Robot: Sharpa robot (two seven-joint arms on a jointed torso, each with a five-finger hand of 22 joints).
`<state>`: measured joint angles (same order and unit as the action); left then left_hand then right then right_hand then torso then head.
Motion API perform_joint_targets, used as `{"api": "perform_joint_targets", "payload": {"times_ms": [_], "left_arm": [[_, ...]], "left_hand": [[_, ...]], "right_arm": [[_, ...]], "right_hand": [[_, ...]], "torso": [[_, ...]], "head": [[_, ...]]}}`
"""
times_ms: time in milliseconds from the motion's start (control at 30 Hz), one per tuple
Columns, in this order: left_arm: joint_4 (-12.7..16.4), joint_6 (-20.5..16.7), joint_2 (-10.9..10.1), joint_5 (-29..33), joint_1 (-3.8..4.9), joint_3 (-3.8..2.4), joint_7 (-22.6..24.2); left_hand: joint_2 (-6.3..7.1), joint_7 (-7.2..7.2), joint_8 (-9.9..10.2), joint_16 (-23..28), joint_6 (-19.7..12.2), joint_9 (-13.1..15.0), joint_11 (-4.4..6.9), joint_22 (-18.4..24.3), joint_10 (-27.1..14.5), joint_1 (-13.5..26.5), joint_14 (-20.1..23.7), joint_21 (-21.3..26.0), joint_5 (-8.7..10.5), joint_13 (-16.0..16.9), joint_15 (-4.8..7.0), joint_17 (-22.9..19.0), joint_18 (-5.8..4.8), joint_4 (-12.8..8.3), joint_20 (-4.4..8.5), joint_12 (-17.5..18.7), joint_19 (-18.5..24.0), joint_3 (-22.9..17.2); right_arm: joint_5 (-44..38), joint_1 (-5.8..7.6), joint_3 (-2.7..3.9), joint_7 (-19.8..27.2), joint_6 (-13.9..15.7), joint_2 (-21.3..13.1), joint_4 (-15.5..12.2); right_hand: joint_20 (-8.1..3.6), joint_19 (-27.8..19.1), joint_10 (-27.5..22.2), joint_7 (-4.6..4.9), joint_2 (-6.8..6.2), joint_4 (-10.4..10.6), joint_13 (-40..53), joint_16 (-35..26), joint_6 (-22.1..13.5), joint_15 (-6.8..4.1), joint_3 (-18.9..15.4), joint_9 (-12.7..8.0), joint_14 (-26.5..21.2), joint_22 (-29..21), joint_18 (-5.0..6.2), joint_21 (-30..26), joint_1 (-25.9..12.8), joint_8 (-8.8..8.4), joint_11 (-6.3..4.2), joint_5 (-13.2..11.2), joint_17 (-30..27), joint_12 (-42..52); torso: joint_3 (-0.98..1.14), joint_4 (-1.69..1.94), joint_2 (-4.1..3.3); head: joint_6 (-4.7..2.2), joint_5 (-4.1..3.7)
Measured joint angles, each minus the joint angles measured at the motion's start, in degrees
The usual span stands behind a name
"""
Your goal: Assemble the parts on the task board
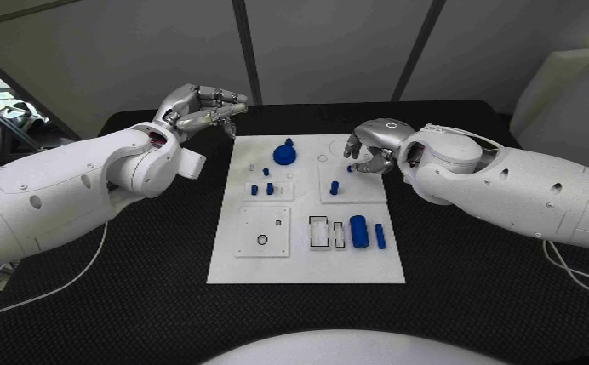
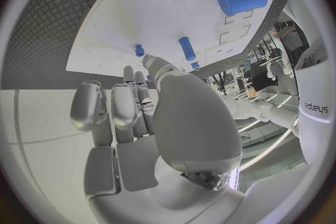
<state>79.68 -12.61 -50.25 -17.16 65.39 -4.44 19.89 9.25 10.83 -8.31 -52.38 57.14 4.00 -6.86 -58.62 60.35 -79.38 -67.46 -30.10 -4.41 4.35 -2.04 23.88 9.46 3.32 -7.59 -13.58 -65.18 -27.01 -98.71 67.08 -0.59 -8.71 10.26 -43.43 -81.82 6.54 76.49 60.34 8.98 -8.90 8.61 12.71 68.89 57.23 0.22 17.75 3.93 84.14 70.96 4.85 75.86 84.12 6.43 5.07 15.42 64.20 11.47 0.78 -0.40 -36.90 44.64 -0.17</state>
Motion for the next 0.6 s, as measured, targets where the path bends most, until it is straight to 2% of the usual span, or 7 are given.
{"api": "perform_joint_targets", "payload": {"times_ms": [33,300,367,400,433,467,600], "left_arm": [[0.19,0.06,-0.02,0.95,0.00,0.01,0.34],[1.32,0.44,-0.34,5.63,-0.02,0.05,2.25],[1.51,0.50,-0.39,6.28,-0.02,0.06,2.54],[1.58,0.53,-0.41,6.50,-0.02,0.06,2.64],[1.64,0.56,-0.42,6.71,-0.02,0.06,2.73],[1.72,0.59,-0.43,6.96,-0.02,0.06,2.81],[1.85,0.67,-0.49,7.55,-0.02,0.06,2.94]], "left_hand": [[0.00,-0.09,0.00,0.00,0.09,0.00,0.00,0.06,0.00,0.00,0.00,0.00,0.00,0.00,0.00,-0.09,2.26,0.14,0.00,-0.15,0.00,0.14],[-0.22,-0.01,-0.22,0.00,0.43,0.00,0.20,0.29,0.20,-0.23,0.21,0.22,0.00,0.06,0.18,-0.33,2.06,-0.01,0.00,-0.39,0.00,0.31],[-0.22,-0.10,-0.22,0.00,0.51,0.00,0.20,0.29,0.20,-0.24,0.21,0.23,0.00,0.05,0.19,-0.33,-1.43,-0.01,0.00,-0.39,0.00,0.30],[-0.22,-0.10,-0.22,0.00,0.51,0.00,0.20,0.29,0.20,-0.24,0.21,0.22,0.00,0.05,0.19,-0.33,-1.41,-0.01,0.00,-0.39,0.00,0.30],[-0.22,-0.10,-0.22,0.00,0.51,0.00,0.20,0.29,0.20,-0.24,0.21,0.23,0.00,0.05,0.19,-0.33,-0.87,-0.01,0.00,-0.39,0.00,0.30],[-0.22,-0.10,-0.22,0.00,0.51,0.00,0.20,0.29,0.20,-0.24,0.21,0.22,0.00,0.05,0.19,-0.33,1.04,-0.01,0.00,-0.39,-0.01,0.30],[-0.22,-0.10,-0.22,0.00,0.51,0.00,0.20,0.36,0.20,-0.24,0.21,0.22,0.00,0.05,0.19,-0.41,1.26,-0.09,0.00,-0.53,0.00,0.38]], "right_arm": [[-0.18,-0.09,-0.01,-0.01,-0.12,0.13,0.13],[-1.25,-0.62,-0.05,-0.11,-1.46,1.04,1.13],[-1.45,-0.78,-0.06,-0.15,-1.87,1.32,1.41],[-1.52,-0.85,-0.07,-0.17,-2.03,1.42,1.52],[-1.60,-0.92,-0.08,-0.19,-2.20,1.51,1.63],[-1.69,-1.02,-0.08,-0.21,-2.42,1.62,1.78],[-1.94,-1.26,-0.08,-0.26,-2.96,1.94,2.21]], "right_hand": [[0.00,0.00,-0.15,0.00,0.01,-0.06,-0.06,0.00,0.00,0.00,0.06,0.00,0.00,0.02,0.00,0.00,0.01,0.00,0.15,0.00,0.00,0.00],[0.22,0.22,0.05,0.43,0.01,-0.47,-1.03,0.83,0.44,0.00,0.81,0.05,0.00,0.40,0.01,0.47,0.01,0.00,0.36,0.00,0.48,-0.27],[0.22,0.22,0.26,0.40,0.01,-0.77,-1.43,1.09,0.74,0.00,1.11,0.14,0.00,0.65,0.01,0.65,0.01,0.00,0.57,0.00,0.68,-0.27],[0.19,0.24,0.26,0.33,0.01,-0.86,-1.60,1.12,0.97,0.00,1.37,0.14,0.00,0.75,0.01,0.81,0.01,0.00,0.57,0.00,0.72,-0.27],[0.05,0.47,0.44,0.32,0.01,-0.89,-1.83,1.26,1.20,0.00,1.69,0.16,0.00,0.88,0.01,0.86,0.01,0.00,0.48,-0.28,0.84,-0.27],[0.21,0.63,0.79,0.29,0.01,-1.08,-1.99,1.50,1.54,0.00,1.88,0.21,0.00,1.00,0.02,0.86,0.01,0.00,0.45,-0.48,0.94,-0.27],[0.00,1.04,1.73,0.10,0.20,-1.42,-2.57,1.94,2.38,0.00,2.85,0.31,0.00,1.72,0.02,1.56,0.20,0.00,0.13,-0.82,1.33,-0.26]], "torso": [[0.00,0.00,-0.01],[0.01,0.00,-0.05],[0.01,0.00,-0.05],[0.01,0.00,-0.05],[0.01,0.00,-0.05],[0.01,0.00,-0.05],[0.02,0.00,-0.05]], "head": [[0.00,-0.01],[0.20,-0.09],[0.27,-0.09],[0.32,-0.10],[0.35,-0.10],[0.38,-0.09],[0.50,0.04]]}}
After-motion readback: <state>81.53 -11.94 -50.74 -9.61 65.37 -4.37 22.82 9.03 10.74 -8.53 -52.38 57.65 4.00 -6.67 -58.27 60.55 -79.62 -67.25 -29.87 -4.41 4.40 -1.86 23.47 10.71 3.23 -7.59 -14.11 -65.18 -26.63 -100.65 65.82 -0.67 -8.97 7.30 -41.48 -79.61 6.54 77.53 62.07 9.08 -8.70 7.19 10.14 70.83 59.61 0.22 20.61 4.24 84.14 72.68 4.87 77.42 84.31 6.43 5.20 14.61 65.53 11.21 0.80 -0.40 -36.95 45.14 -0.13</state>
